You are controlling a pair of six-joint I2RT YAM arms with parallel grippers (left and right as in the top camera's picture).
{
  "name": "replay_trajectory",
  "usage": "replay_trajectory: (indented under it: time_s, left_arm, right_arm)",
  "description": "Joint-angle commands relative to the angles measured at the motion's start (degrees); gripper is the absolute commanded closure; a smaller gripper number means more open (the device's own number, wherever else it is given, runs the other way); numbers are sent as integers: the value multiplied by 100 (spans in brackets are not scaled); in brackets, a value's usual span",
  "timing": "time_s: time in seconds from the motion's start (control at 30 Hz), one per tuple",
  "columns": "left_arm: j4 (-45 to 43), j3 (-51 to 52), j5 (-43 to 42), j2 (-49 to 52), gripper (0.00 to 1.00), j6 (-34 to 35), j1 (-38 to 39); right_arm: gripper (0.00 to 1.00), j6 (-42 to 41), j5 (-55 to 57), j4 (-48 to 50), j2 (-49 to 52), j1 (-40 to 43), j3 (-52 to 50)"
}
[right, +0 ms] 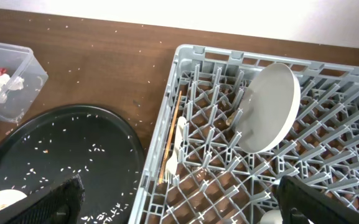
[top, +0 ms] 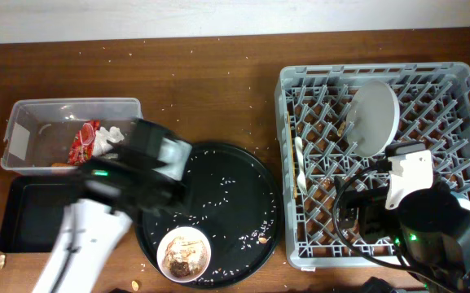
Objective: Sort waste into correct bins and load items into the dishwasher rack
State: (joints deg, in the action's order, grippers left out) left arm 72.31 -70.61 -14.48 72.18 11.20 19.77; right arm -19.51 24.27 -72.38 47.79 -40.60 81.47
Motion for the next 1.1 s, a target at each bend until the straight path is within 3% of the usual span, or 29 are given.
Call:
replay_trajectory:
  time_s: [0.0,0.07,0.13,0.23,0.27,0.3,0.37,0.5,0.57,0.6,0.63,0.7,0.8,0.9,0.93,1.0,1.07]
  left_arm:
    - [13,520,1034,422,68,1010,1685]
    - [-409,1379,1049,1150,69,1386,2927]
    - [-892,1849,1051,1547,69,1493,3254]
    - [-1375,2389,1377,2013,69,1770,3270]
    - [-1414,2389,1340,2017,80,1768,3270]
    - [-1467,2389,1318,2017,100,1766,3270]
    - [-1274,2306,1327,2000,100,1744,3268]
    - [-9,831,1928,1392,100,1499,2695]
    - [404,136,2006,1038,100,1445,1880]
    - [442,-31,1816,833,100,1342,1051]
    - [348,-33,1351,702,100,990,350]
    - [22,-26,-442,671,100,-341,-2347]
    - [-518,85,-2000,846,100,-1174,-5003]
    - [-1985,1231,-3469,1091,100,-1237,-6048]
    - [-2511,1858,-4360,1174,100,-1475,-6393]
    - [-2756,2590,-5956,1176,100,-2524,-7027]
    - [-2680,2699,-6314,1176,100,-3062,-7508]
  right_arm:
    - [1,-48,81,11,-22,-26,15]
    - [1,-48,81,11,-22,-26,15]
    - [1,-48,81,11,-22,-26,15]
    - [1,-48,81,11,-22,-26,15]
    - [1,-48,81,11,-22,-26,15]
    - [1,-48,81,11,-22,-26,15]
    - [1,-48,81,11,-22,-26,15]
    - [1,-48,81,11,-22,-26,15]
    - [1,-48,81,11,-22,-26,15]
    - [1,-48,81,11,-22,-26,15]
    - [1,-48,81,11,-22,-26,15]
    - [1,-48,81,11,-22,-26,15]
    - [1,-48,81,11,-22,-26,15]
    - [1,-48,81,11,-22,-26,15]
    - [1,-48,81,11,-22,-26,15]
    - [1,-48,81,11,-22,-26,15]
    - [1,-48,81,11,-22,-26,15]
